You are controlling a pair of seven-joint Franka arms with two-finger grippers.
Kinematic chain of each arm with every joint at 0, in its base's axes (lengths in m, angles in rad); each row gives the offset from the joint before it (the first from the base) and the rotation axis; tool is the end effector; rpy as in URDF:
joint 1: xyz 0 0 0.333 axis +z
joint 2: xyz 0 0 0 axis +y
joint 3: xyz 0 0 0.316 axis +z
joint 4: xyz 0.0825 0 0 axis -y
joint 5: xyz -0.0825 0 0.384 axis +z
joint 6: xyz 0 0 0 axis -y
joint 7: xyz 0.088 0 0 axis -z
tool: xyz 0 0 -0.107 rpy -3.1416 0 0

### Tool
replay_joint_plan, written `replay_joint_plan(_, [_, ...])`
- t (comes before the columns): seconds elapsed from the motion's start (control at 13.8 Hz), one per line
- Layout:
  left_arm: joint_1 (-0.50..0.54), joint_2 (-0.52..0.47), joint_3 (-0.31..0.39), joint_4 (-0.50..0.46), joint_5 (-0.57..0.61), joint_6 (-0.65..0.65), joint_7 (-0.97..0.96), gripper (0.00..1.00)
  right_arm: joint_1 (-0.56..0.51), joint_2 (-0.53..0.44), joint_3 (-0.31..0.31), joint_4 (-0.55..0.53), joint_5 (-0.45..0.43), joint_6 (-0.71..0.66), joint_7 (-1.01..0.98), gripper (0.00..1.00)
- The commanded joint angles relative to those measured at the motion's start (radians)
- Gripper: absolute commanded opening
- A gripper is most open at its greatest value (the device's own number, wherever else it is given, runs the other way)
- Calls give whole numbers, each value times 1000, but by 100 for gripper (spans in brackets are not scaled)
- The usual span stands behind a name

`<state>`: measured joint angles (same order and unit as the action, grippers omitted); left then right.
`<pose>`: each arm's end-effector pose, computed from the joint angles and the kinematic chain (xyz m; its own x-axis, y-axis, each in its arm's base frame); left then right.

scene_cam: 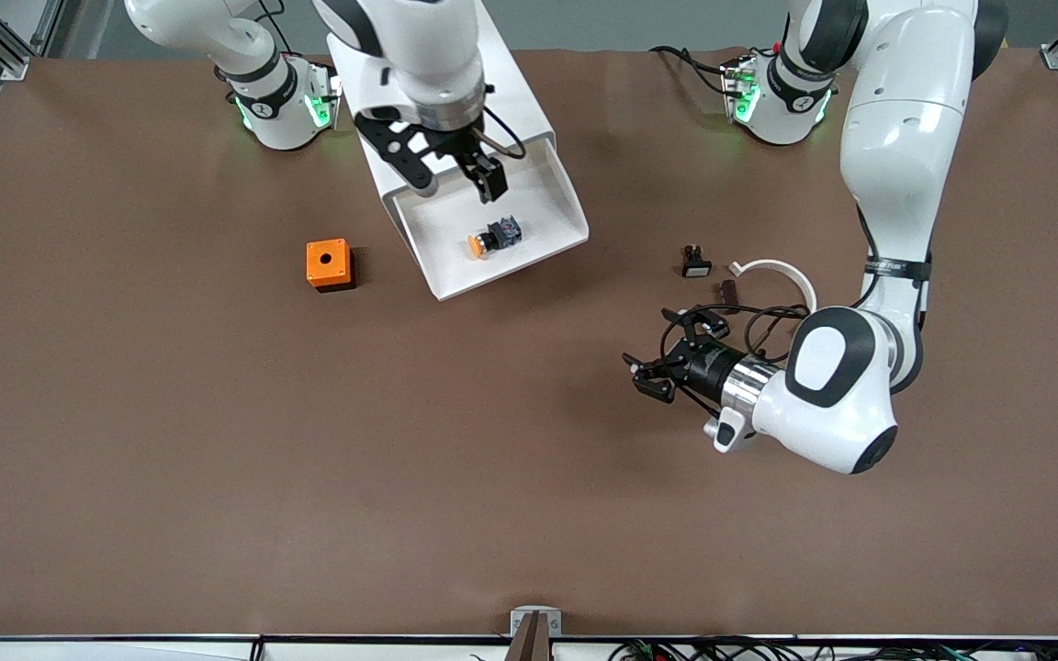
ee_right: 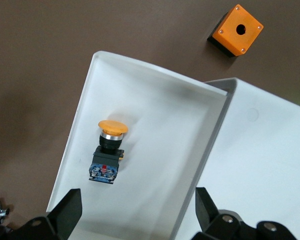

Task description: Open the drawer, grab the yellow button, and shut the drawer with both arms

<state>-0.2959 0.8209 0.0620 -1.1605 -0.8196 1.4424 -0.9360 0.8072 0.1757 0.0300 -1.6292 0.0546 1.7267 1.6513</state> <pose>0.6641 -0.2595 0.3044 0.4085 0.4425 -0.7983 0.7285 -0.6850 -0.0068 0.4046 0.4546 0.5075 0.6761 -0.7350 -0.0518 -0.7305 -0.6778 0.0828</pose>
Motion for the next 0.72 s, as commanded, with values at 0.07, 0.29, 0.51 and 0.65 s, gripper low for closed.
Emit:
replay_joint_plan(0.07, [-55, -57, 13, -13, 134, 116, 52, 100, 55, 53, -10, 11, -33, 36, 67, 100])
replay_joint_plan(0.29, [-55, -103, 18, -15, 207, 186, 69, 100, 58, 70, -12, 11, -36, 63, 70, 100])
replay_joint_plan(0.51, [-62, -155, 12, -24, 301, 211, 69, 100, 58, 93, -12, 14, -55, 88, 74, 100])
replay_joint_plan(0.65, [-84, -184, 12, -25, 347, 214, 65, 100, 56, 106, -13, 14, -56, 114, 77, 100])
